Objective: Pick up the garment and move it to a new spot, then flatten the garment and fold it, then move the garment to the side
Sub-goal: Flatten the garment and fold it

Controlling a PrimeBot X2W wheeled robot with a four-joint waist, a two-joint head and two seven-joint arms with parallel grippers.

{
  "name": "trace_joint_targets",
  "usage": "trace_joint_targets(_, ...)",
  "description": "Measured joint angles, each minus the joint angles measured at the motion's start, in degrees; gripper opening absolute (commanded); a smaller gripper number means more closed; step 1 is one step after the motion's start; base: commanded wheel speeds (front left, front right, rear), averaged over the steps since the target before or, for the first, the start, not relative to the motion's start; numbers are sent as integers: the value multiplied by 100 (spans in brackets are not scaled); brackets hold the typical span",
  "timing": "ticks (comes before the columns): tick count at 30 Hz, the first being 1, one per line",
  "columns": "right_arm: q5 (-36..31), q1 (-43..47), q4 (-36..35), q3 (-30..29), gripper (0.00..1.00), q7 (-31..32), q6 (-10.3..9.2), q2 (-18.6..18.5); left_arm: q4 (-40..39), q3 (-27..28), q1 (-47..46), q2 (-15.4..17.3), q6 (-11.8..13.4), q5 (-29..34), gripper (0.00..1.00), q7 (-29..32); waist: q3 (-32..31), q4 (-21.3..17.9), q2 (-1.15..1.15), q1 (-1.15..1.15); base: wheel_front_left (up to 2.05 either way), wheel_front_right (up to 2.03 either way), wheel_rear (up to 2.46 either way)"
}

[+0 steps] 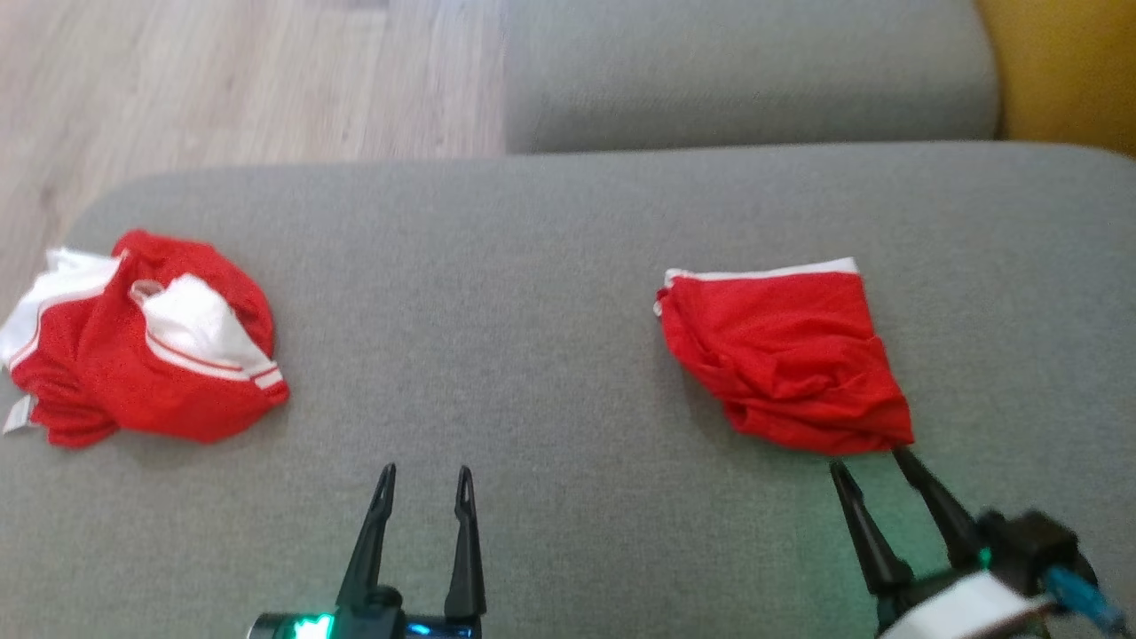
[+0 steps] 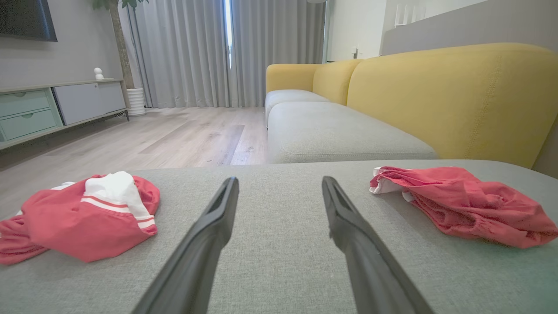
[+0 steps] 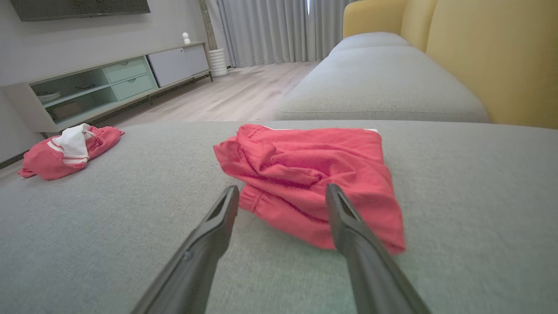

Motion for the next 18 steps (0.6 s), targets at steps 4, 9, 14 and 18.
trace_joint_targets(4, -7, 399, -58, -127, 0, 0, 0, 22, -51, 56, 171, 12, -52, 15, 100, 0, -212, -52, 0, 0, 0, 0, 0)
trace_joint_targets(9, 346, 11, 238, -42, 0, 199, 0, -283, -76, 57, 182, -19, -189, 49, 100, 0, -313, 111, 0, 1, 0, 0, 0)
trace_joint_targets(14, 686, -1100, 858, 464, 0, 666, 0, -616, -67, 48, 181, -42, -250, 94, 100, 0, -282, 302, 0, 1, 0, 0, 0)
trace_joint_targets(18, 856, -1937, 1629, 1033, 0, 829, 0, -762, -14, 27, 177, -70, -334, 99, 100, 0, -196, 478, 0, 2, 0, 0, 0)
